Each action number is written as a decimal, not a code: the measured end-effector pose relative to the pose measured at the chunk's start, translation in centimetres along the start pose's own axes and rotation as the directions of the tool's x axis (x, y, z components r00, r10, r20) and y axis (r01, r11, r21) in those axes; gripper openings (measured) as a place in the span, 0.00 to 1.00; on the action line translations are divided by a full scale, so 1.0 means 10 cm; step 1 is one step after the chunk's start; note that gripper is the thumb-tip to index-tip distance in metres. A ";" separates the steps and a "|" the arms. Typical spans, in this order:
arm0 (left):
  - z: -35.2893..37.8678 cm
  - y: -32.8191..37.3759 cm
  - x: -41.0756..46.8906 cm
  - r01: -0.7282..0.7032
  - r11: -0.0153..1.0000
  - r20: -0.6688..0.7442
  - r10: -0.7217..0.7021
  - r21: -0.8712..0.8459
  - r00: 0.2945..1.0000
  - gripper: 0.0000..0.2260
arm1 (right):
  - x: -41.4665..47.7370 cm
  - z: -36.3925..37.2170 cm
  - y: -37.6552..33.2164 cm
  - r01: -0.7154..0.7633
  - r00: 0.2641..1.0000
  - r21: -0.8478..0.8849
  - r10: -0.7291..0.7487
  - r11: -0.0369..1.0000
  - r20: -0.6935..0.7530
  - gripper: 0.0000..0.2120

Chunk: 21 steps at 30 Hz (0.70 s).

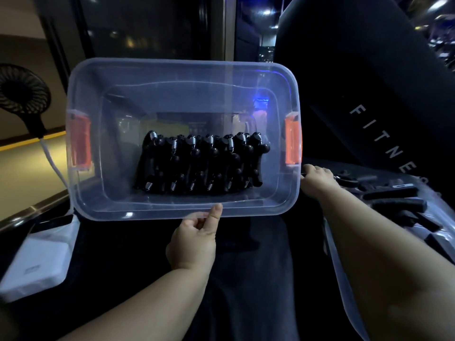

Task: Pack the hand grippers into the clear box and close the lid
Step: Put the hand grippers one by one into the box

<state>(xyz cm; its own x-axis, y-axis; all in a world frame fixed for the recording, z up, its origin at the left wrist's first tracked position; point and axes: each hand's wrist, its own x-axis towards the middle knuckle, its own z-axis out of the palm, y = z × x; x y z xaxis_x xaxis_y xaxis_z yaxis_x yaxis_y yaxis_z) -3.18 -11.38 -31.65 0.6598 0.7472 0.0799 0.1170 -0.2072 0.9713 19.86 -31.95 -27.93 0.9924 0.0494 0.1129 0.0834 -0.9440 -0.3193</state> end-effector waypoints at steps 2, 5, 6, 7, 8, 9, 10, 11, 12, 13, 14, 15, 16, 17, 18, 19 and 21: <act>0.01 -0.02 0.01 -0.011 1.000 -0.007 0.011 0.000 1.000 0.28 | 0.03 0.03 -0.01 -0.031 0.999 -0.009 0.031 0.999 0.032 0.30; 0.02 -0.04 0.01 -0.020 1.000 -0.015 0.020 -0.002 1.000 0.29 | 0.06 0.06 -0.05 -0.087 0.994 -0.025 0.089 0.996 0.067 0.34; 0.03 -0.04 0.01 -0.023 1.000 -0.017 0.023 -0.005 1.000 0.29 | 0.06 0.06 -0.06 -0.103 0.991 -0.035 0.105 0.994 0.079 0.34; 0.03 -0.04 0.01 -0.024 1.000 -0.020 0.024 -0.008 1.000 0.29 | 0.06 0.06 -0.08 -0.111 0.990 -0.054 0.115 0.992 0.087 0.35; 0.03 -0.05 0.01 -0.026 1.000 -0.023 0.026 -0.007 0.999 0.28 | 0.06 0.06 -0.09 -0.113 0.988 -0.078 0.120 0.991 0.095 0.35; 0.03 -0.05 0.02 -0.032 0.999 -0.026 0.032 -0.001 0.999 0.28 | 0.04 0.06 -0.10 -0.112 0.987 -0.100 0.122 0.989 0.100 0.36; 0.03 -0.06 0.02 -0.040 0.999 -0.027 0.041 0.004 0.999 0.28 | 0.03 0.04 -0.10 -0.109 0.987 -0.117 0.122 0.987 0.106 0.37; 0.04 -0.06 0.03 -0.047 0.999 -0.027 0.048 0.008 0.998 0.28 | 0.02 0.03 -0.10 -0.106 0.986 -0.129 0.121 0.986 0.112 0.37; 0.04 -0.06 0.03 -0.052 0.999 -0.027 0.053 0.011 0.998 0.28 | 0.02 0.02 -0.09 -0.103 0.985 -0.137 0.120 0.985 0.125 0.38; 0.04 -0.07 0.04 -0.057 0.998 -0.026 0.057 0.011 0.998 0.28 | 0.02 0.01 -0.09 -0.097 0.983 -0.145 0.118 0.985 0.144 0.39; 0.04 -0.07 0.04 -0.061 0.998 -0.025 0.062 0.008 0.998 0.29 | 0.01 -0.01 -0.09 -0.090 0.980 -0.149 0.114 0.985 0.164 0.41; 0.04 -0.08 0.04 -0.067 0.998 -0.024 0.067 0.006 0.997 0.29 | 0.01 -0.02 -0.09 -0.083 0.977 -0.154 0.111 0.985 0.182 0.42; 0.03 -0.09 0.04 -0.073 0.997 -0.024 0.073 0.007 0.997 0.29 | 0.00 -0.04 -0.09 -0.078 0.975 -0.161 0.109 0.984 0.193 0.44; 0.03 -0.09 0.04 -0.078 0.997 -0.023 0.078 0.008 0.997 0.29 | -0.01 -0.05 -0.10 -0.073 0.974 -0.176 0.108 0.982 0.198 0.45; 0.03 -0.10 0.04 -0.079 0.997 -0.025 0.079 0.007 0.997 0.28 | -0.01 -0.07 -0.10 -0.067 0.973 -0.193 0.107 0.979 0.204 0.46; 0.03 -0.10 0.04 -0.077 0.997 -0.027 0.077 0.005 0.997 0.28 | -0.03 -0.09 -0.11 -0.059 0.972 -0.211 0.104 0.976 0.209 0.47; 0.04 -0.10 0.04 -0.076 0.997 -0.033 0.076 0.008 0.997 0.28 | -0.04 -0.11 -0.11 -0.040 0.968 -0.247 0.099 0.968 0.232 0.51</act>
<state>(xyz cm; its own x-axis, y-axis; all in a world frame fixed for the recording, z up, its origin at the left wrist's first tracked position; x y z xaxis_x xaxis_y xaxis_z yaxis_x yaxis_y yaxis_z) -2.76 -11.09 -32.68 0.6420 0.7497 0.1608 0.0728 -0.2683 0.9606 19.28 -31.29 -26.60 0.9895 0.0304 -0.1410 0.0190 -0.9965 -0.0815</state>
